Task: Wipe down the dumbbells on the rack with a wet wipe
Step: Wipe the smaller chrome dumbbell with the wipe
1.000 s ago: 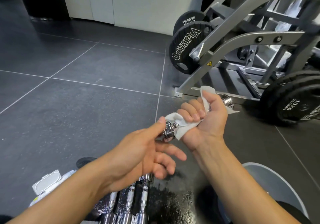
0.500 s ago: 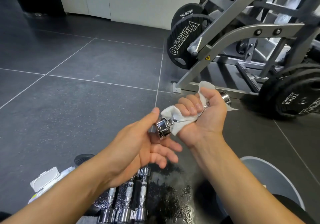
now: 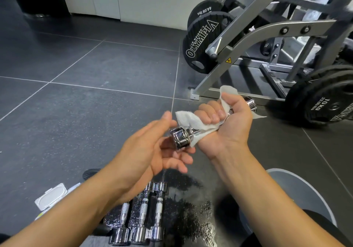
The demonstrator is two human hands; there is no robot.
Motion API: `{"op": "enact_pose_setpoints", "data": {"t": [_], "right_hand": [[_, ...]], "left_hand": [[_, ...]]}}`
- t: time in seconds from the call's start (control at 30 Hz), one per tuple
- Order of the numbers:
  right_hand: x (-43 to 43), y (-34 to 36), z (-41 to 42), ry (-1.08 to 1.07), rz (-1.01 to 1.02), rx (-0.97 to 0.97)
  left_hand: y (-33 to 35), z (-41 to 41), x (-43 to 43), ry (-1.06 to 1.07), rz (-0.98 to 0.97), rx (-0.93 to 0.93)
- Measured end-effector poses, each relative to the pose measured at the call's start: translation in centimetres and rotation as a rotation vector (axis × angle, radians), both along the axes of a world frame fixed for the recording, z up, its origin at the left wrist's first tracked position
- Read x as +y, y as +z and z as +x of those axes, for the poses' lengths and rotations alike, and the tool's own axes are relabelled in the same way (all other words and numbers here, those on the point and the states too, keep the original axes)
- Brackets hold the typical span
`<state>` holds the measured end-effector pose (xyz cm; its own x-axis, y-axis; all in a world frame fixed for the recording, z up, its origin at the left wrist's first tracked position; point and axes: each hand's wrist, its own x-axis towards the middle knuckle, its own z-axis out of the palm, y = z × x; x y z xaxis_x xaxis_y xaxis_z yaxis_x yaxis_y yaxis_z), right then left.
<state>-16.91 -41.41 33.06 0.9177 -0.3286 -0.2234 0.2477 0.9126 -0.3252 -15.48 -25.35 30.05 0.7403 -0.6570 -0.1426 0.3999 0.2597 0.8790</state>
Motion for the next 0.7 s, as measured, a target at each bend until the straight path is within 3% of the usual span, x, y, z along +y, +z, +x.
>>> {"op": "enact_pose_setpoints", "data": {"t": [0.13, 0.17, 0.27, 0.3, 0.33, 0.37, 0.47, 0.53, 0.63, 0.7], "right_hand": [[0.1, -0.2, 0.0, 0.015, -0.036, 0.047], [0.1, -0.2, 0.1, 0.005, -0.034, 0.062], [0.1, -0.4, 0.4, -0.038, 0.037, 0.090], [0.2, -0.5, 0.4, -0.047, 0.066, 0.093], [0.2, -0.5, 0.4, -0.053, 0.075, 0.098], [0.2, -0.5, 0.4, -0.057, 0.071, 0.107], [0.0, -0.5, 0.4, -0.066, 0.075, 0.122], [0.0, -0.6, 0.3, -0.059, 0.077, 0.116], [0.0, -0.9, 0.3, -0.041, 0.070, 0.117], [0.0, -1.0, 0.4, -0.044, 0.059, 0.130]], "left_hand": [[-0.2, -0.1, -0.2, 0.033, 0.016, -0.012], [-0.3, 0.0, -0.1, 0.078, 0.069, -0.172], [-1.2, 0.8, 0.4, 0.195, 0.424, -1.118], [-1.5, 1.1, 0.4, 0.197, 0.452, -1.290], [-1.6, 1.2, 0.5, 0.181, 0.437, -1.264], [-1.5, 1.2, 0.7, 0.149, 0.392, -1.100], [-0.2, 0.7, 0.7, 0.058, 0.233, -0.395], [0.3, 0.7, 0.7, -0.017, 0.140, -0.053], [0.0, 0.4, 0.5, -0.059, 0.089, 0.074], [-0.1, 0.1, 0.3, 0.010, 0.087, -0.028]]}}
